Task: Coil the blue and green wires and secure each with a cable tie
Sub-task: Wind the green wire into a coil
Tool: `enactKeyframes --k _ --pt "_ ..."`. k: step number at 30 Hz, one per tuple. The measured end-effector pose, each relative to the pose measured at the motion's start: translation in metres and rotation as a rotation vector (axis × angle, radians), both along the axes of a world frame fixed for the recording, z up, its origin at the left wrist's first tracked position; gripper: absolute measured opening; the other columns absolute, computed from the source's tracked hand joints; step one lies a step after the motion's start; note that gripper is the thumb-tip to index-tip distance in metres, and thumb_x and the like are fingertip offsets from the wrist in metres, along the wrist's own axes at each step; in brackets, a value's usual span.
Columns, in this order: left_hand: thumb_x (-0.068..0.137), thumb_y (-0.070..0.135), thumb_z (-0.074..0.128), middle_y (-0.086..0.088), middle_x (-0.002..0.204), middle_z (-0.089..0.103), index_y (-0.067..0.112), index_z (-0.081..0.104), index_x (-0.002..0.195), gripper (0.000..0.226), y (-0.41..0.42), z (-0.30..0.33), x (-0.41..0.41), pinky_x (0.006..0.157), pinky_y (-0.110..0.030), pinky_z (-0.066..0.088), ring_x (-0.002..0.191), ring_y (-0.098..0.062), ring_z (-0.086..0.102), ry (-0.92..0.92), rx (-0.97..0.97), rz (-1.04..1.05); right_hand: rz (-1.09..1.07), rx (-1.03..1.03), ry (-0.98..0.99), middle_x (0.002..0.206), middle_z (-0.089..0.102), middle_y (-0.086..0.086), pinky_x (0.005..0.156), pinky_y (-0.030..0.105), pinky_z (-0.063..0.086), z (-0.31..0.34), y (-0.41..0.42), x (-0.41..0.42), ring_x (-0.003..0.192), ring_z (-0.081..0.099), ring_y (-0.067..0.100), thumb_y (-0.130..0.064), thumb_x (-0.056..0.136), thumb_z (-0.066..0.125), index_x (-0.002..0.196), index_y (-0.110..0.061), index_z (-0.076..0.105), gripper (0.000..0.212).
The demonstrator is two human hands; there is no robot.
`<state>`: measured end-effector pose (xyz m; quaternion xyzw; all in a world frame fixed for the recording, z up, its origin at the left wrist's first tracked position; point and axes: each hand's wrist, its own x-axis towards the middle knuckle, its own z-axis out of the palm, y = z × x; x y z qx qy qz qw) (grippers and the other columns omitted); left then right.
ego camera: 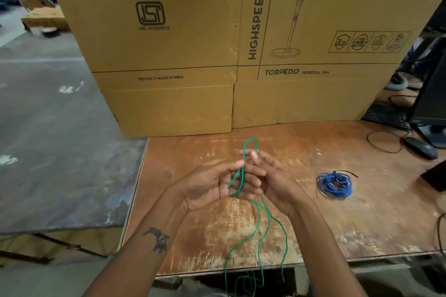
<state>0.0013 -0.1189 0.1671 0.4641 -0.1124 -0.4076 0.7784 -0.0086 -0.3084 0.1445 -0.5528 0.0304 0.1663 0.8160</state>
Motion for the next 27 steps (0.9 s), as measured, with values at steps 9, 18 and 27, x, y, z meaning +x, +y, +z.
enactKeyframes --k 9,18,27 --pt "0.101 0.005 0.047 -0.038 0.144 0.053 -0.021 0.049 0.138 0.045 0.006 -0.025 0.011 0.113 -0.035 0.045 0.14 -0.044 0.051 0.271 -0.188 0.268 -0.188 -0.023 -0.19 0.067 0.057 -0.013 0.057 0.027 0.02 0.012 -0.02 -0.009 0.059 0.025 0.007 -0.061 0.096 0.062 0.086 -0.015 0.072 0.048" --pt "0.107 0.028 0.056 0.006 0.075 0.064 0.004 0.071 0.126 0.034 0.016 -0.026 0.012 0.054 -0.027 0.031 0.046 -0.005 0.044 -0.047 0.452 0.304 0.267 -1.076 -0.355 0.059 0.063 0.001 0.055 0.017 0.037 0.027 -0.043 -0.031 0.052 0.061 0.007 -0.051 0.097 0.072 0.097 -0.033 0.081 0.02" --pt "0.102 0.03 0.064 0.0 0.092 0.079 0.015 0.074 0.098 0.019 -0.001 -0.018 0.003 0.074 -0.027 0.059 0.083 -0.016 0.077 0.046 0.313 0.588 0.199 -1.099 -0.316 0.071 0.079 -0.007 0.064 0.027 0.062 -0.003 -0.044 -0.027 0.069 0.076 0.004 -0.017 0.1 0.075 0.132 -0.031 0.074 0.035"
